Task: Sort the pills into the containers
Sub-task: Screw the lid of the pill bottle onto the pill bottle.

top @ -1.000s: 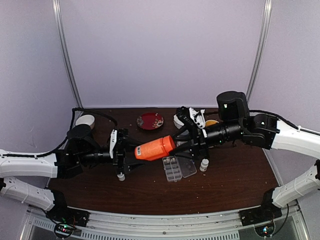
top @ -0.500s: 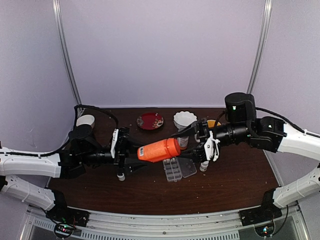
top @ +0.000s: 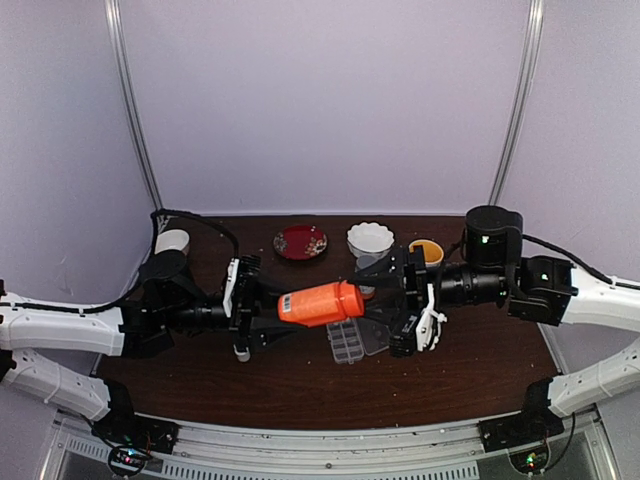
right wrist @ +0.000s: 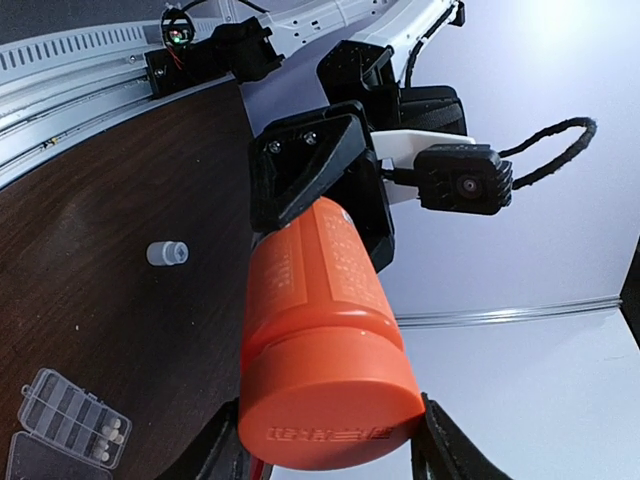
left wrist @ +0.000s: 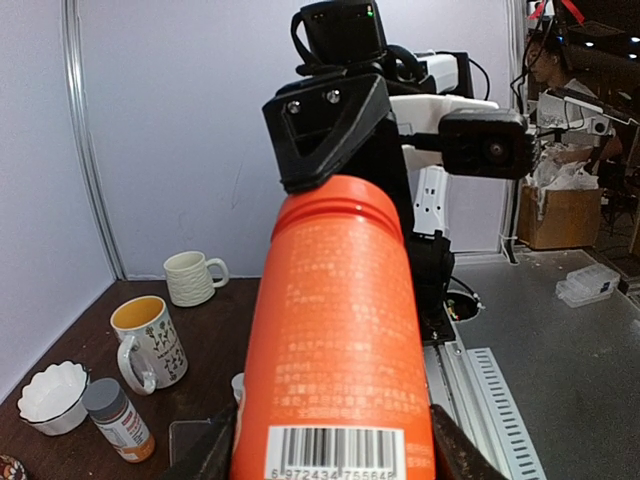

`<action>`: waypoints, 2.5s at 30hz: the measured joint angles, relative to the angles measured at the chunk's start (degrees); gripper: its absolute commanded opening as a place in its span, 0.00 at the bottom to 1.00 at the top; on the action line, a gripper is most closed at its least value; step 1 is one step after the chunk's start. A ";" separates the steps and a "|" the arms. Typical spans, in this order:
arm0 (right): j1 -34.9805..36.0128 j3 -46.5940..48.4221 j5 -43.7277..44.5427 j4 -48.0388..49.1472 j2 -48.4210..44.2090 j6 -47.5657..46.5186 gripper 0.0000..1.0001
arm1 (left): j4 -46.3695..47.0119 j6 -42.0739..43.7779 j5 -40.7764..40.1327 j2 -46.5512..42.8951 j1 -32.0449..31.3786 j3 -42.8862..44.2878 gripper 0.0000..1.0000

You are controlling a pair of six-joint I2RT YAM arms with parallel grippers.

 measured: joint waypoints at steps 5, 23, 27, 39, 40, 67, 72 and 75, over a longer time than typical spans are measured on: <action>-0.50 0.09 -1.92 -0.85 -1.07 7.21 1.00 | 0.83 -0.72 -0.15 0.35 0.57 -0.07 0.02; -1.77 13.99 4.35 -12.28 -5.14 79.60 0.93 | 0.87 0.33 -1.16 0.35 1.64 -0.07 0.01; -2.23 18.08 1.55 -18.51 -0.26 93.59 0.84 | 0.87 0.66 -1.11 0.35 1.64 -0.07 0.01; -3.23 15.50 -4.59 -19.82 3.91 113.81 0.81 | 0.96 0.70 -0.70 0.35 1.64 -0.07 0.01; -3.26 15.50 -4.70 -19.65 4.33 114.20 0.80 | 0.96 0.70 -0.68 0.35 1.64 -0.07 0.02; -3.41 15.52 -8.63 -17.07 9.60 112.48 0.31 | 0.96 0.87 -0.66 -0.20 1.64 -0.09 0.01; -3.41 13.86 -9.01 -15.10 8.11 101.96 0.25 | 1.73 1.01 -0.59 -0.20 1.60 -0.09 0.01; -3.23 11.58 -9.27 -13.16 6.25 90.20 0.25 | 1.95 1.27 0.24 -0.20 1.22 -0.09 0.01</action>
